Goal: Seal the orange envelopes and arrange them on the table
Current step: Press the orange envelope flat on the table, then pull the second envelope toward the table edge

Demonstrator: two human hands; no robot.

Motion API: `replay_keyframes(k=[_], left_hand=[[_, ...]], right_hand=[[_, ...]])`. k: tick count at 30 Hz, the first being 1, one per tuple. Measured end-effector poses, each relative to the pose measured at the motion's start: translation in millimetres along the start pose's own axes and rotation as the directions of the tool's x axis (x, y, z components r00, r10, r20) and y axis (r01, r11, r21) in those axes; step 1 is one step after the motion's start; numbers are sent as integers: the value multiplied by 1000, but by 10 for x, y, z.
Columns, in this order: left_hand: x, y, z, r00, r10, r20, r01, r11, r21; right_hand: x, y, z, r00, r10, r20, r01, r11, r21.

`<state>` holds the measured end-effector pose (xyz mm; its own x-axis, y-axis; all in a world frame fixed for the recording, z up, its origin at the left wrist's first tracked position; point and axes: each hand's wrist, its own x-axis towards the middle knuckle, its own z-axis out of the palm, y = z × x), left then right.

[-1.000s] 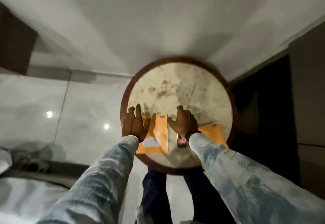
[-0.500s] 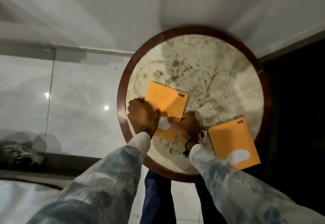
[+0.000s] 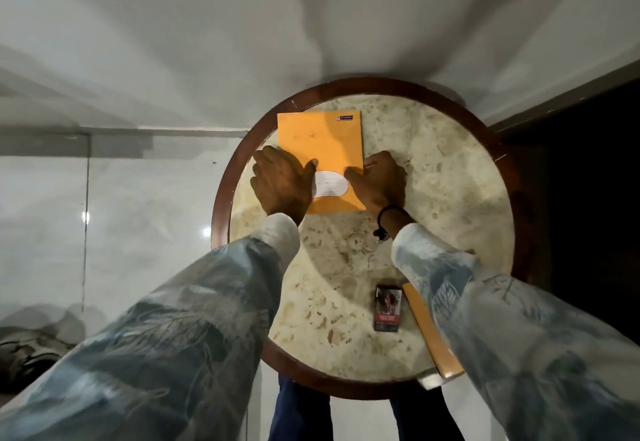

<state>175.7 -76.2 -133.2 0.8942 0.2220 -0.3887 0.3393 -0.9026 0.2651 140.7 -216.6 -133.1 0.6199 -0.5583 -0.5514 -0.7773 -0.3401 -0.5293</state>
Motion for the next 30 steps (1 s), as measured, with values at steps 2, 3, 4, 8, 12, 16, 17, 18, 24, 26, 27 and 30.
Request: replay_keyframes(k=[2, 3, 4, 8, 12, 16, 17, 18, 24, 26, 27, 30], left_hand=[[-159, 23, -40, 998, -39, -39, 37, 998, -43], [-301, 43, -62, 998, -50, -46, 46, 996, -81], [-487, 61, -68, 998, -50, -32, 46, 991, -125], [-1485, 159, 100, 975, -13, 221, 72, 962, -262], [-2559, 339, 416, 897, -22, 441, 161, 946, -280], [-3248, 454, 797, 831, -136, 539, 264, 950, -167], [-3333, 495, 886, 819, -184, 544, 312, 938, -152], [-3387, 540, 968, 811, -223, 541, 351, 925, -144], [-3444, 712, 1292, 822, -329, 466, 459, 866, -198], [-3378, 749, 1290, 857, -284, 430, 420, 868, -264], [-3323, 785, 1264, 885, -233, 402, 368, 881, -298], [-3015, 918, 1052, 951, -83, 297, 193, 912, -362]], right_hand=[[-114, 111, -143, 1000, -6, -15, 6, 1000, 12], [-216, 189, -255, 1000, -11, -7, 11, 1000, 7], [-345, 285, -384, 1000, -16, 13, 16, 1000, -12], [-891, 830, -983, 997, -4, 71, 14, 988, -154], [-1264, 1493, -1536, 998, 37, 41, -24, 955, -297], [-1372, 2196, -1815, 987, 137, 86, -86, 897, -434], [-1365, 2353, -1840, 982, 151, 115, -84, 887, -454], [-1344, 2489, -1843, 977, 161, 139, -82, 889, -450], [-1225, 2842, -1802, 977, 174, 125, -122, 931, -343], [-1198, 2884, -1836, 980, 171, 99, -136, 947, -291], [-1183, 2877, -1863, 980, 176, 92, -150, 959, -242], [-1096, 2644, -1917, 986, 156, 55, -148, 981, -123]])
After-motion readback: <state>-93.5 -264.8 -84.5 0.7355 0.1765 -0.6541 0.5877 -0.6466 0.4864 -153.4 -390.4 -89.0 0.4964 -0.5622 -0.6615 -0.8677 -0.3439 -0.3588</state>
